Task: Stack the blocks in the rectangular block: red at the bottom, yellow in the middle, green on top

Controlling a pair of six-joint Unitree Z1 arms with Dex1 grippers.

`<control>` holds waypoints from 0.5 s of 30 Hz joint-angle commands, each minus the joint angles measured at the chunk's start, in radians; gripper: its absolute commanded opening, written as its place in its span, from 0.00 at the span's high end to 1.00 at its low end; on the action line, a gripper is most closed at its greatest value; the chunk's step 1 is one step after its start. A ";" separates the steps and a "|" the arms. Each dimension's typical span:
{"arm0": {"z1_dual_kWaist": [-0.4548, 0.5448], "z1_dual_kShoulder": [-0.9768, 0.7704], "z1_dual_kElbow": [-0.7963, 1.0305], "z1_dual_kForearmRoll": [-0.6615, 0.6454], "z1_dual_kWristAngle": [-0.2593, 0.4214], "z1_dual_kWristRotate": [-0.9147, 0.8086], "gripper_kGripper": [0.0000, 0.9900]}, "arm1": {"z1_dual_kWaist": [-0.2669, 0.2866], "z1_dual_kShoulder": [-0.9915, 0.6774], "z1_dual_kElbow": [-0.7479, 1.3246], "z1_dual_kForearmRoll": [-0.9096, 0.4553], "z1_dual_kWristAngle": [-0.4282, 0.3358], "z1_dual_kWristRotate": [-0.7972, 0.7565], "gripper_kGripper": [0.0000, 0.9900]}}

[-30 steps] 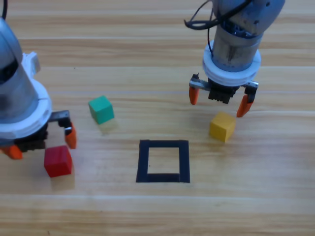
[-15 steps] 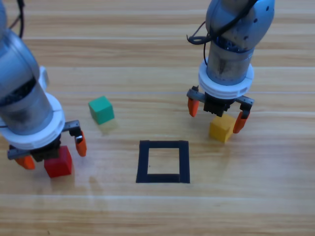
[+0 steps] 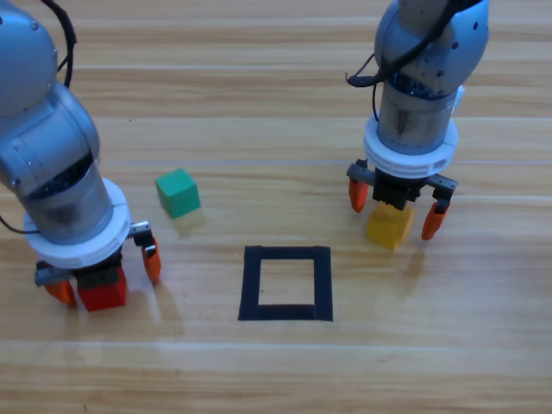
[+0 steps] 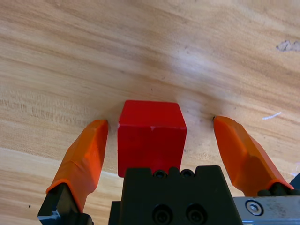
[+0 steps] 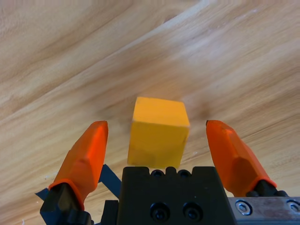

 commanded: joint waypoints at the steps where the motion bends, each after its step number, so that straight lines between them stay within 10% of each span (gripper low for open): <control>1: 0.049 0.032 0.035 -0.039 -0.004 0.019 0.10 | -0.045 0.094 0.015 0.009 0.025 0.031 0.07; 11: 0.066 0.036 0.019 -0.008 -0.037 0.100 0.66 | -0.044 0.140 0.003 0.009 0.078 0.054 0.18; 15: 0.063 0.038 -0.033 0.026 -0.044 0.164 0.69 | -0.044 0.123 0.000 0.009 0.078 0.040 0.18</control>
